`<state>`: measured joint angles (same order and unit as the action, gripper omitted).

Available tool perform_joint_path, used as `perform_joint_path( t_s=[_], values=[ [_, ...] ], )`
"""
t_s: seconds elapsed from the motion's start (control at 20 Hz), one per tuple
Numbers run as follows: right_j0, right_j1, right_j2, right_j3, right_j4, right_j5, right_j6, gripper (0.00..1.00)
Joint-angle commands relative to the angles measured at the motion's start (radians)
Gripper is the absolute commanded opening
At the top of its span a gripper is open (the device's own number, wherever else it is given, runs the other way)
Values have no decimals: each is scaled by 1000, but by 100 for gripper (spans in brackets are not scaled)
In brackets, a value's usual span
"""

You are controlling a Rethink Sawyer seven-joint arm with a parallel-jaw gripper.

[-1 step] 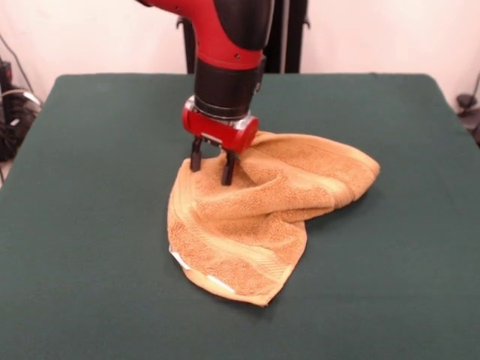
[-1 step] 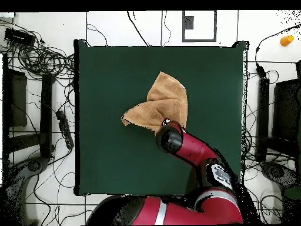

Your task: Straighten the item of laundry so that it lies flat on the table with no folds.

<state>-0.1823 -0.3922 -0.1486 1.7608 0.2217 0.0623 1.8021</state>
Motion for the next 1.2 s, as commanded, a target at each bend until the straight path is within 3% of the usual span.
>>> perform_joint_path(
  t_s=[0.05,0.4,1.2],
  values=[
    [83,47,81,125,61,144,241,100],
    [140,8,47,153,106,186,269,100],
    [170,-21,39,178,178,215,272,100]
  ],
)
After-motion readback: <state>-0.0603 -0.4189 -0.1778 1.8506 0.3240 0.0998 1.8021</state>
